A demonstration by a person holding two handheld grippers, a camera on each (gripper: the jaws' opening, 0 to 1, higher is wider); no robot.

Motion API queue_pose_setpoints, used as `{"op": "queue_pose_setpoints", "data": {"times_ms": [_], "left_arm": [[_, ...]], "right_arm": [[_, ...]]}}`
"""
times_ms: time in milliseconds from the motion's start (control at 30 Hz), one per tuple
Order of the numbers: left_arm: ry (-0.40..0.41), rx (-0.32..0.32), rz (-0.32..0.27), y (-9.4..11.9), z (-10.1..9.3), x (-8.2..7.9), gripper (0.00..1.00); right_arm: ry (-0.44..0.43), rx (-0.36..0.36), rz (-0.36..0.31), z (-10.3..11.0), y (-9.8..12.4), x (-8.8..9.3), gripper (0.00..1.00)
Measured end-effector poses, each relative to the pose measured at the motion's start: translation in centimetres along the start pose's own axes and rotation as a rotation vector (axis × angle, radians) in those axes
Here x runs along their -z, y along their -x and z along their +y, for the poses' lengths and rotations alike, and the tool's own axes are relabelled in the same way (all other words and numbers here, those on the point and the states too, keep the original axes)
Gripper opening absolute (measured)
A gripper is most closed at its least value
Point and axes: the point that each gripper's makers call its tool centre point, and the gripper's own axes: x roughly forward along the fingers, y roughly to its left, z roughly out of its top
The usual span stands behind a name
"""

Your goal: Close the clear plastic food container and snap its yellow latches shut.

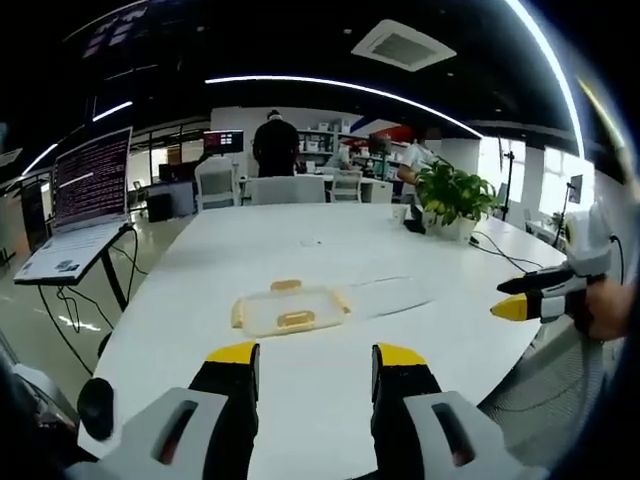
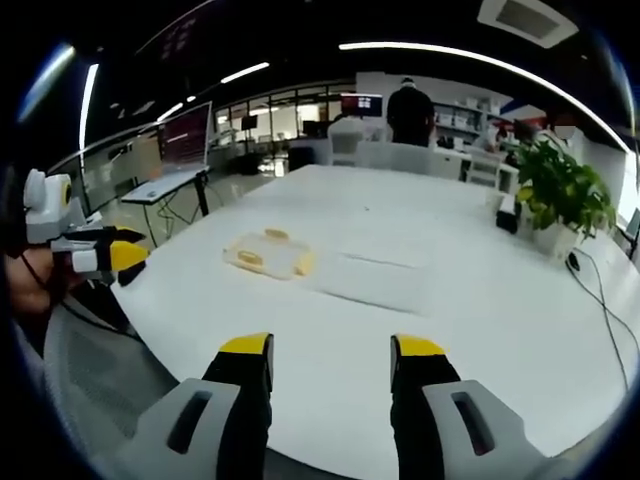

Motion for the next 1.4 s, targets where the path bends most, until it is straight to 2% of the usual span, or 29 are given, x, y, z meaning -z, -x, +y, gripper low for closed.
{"op": "queue_pose_setpoints", "data": {"times_ms": [200,300,433,533,800,1000,1233,1400], "left_arm": [[-0.011,0.019,0.009,-1.1,0.6,-0.1,0.39],[-0.031,0.027,0.014,-1.5,1.1,-0.1,0.39],[-0.057,0.051,0.021,-2.2,1.8,-0.3,0.39],[-0.039,0.090,0.039,-3.0,2.0,0.0,0.38],[-0.079,0.119,0.064,-4.8,3.5,0.1,0.38],[-0.166,0.182,0.080,-6.4,4.4,-0.2,0.38],[-0.284,0.262,0.138,-8.7,5.8,0.4,0.38],[-0.340,0.319,0.156,-10.2,6.4,0.1,0.38]], "right_arm": [[0.036,-0.053,-0.010,0.8,-1.2,-1.5,0.44],[0.085,-0.091,-0.011,1.2,-2.1,-2.3,0.42],[0.100,-0.120,-0.003,1.2,-3.1,-2.7,0.40],[0.120,-0.140,0.007,1.1,-4.0,-3.0,0.40],[0.170,-0.202,0.033,1.5,-6.2,-3.7,0.40],[0.230,-0.267,0.047,1.9,-8.2,-4.5,0.41],[0.290,-0.340,0.071,2.2,-10.8,-5.0,0.41],[0.377,-0.405,0.087,2.8,-12.8,-5.8,0.41]]}}
